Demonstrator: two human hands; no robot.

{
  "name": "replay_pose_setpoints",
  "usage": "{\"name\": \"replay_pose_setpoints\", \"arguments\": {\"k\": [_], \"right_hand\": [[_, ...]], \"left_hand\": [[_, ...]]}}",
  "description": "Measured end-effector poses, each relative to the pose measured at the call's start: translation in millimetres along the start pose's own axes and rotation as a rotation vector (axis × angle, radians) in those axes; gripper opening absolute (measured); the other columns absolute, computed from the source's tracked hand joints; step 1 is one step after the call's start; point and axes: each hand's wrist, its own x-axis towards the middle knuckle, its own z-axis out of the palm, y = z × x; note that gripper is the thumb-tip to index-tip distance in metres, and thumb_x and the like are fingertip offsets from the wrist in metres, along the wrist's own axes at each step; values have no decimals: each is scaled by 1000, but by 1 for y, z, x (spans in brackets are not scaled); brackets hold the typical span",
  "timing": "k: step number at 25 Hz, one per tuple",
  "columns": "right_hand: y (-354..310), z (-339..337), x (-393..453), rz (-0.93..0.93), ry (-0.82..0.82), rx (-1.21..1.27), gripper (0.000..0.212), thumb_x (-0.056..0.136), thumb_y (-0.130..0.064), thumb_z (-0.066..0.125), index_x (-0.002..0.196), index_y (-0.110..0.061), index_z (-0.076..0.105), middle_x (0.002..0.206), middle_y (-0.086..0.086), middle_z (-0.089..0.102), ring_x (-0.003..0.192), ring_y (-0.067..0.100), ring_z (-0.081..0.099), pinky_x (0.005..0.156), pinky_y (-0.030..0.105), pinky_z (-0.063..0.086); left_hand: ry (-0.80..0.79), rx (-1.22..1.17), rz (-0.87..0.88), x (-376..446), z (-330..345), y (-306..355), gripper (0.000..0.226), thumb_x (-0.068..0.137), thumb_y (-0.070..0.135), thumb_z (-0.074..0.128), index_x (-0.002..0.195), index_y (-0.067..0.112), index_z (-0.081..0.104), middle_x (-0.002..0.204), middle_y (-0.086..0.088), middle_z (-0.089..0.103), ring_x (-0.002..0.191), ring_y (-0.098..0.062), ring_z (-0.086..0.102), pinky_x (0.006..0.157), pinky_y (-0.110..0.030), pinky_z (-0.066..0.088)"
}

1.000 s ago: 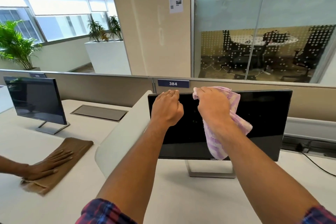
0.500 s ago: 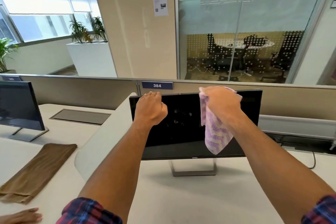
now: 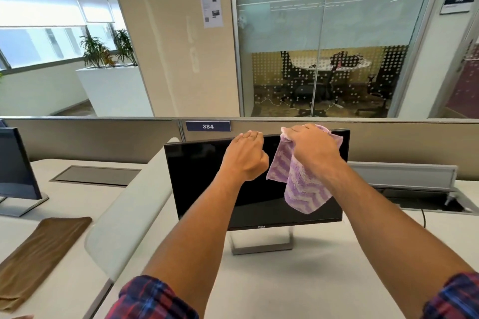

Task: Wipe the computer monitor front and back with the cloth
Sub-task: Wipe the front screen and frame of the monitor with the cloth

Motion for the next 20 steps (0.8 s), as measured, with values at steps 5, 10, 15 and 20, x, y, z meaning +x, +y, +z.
{"name": "replay_pose_setpoints", "arguments": {"k": [5, 10, 15, 20], "right_hand": [[41, 8, -8, 139, 30, 25, 50, 100, -11, 42, 149, -22, 45, 139, -1, 58, 128, 23, 45, 100, 38, 46], [76, 15, -8, 190, 52, 56, 48, 97, -9, 46, 144, -20, 51, 135, 0, 59, 125, 24, 44, 95, 41, 48], [87, 28, -15, 175, 108, 98, 50, 97, -6, 50, 146, -16, 49, 135, 4, 58, 126, 25, 46, 96, 41, 49], [91, 44, -29, 306, 307, 82, 42, 95, -3, 55, 137, 1, 54, 121, 19, 59, 109, 34, 57, 74, 44, 58]], "left_hand": [[7, -77, -49, 0, -6, -1, 51, 91, 25, 37, 135, 5, 52, 137, -12, 58, 127, -27, 52, 113, -39, 35], [-31, -117, -57, 3, -10, 1, 47, 91, 24, 41, 132, 5, 53, 132, -11, 60, 121, -28, 55, 107, -41, 40], [-72, -114, -39, 3, -17, -1, 52, 92, 23, 45, 141, 7, 47, 143, -10, 53, 130, -26, 49, 113, -41, 34], [-156, -88, -6, 4, -24, -7, 64, 94, 23, 47, 155, 13, 30, 160, -4, 34, 147, -22, 31, 118, -39, 26]]}}
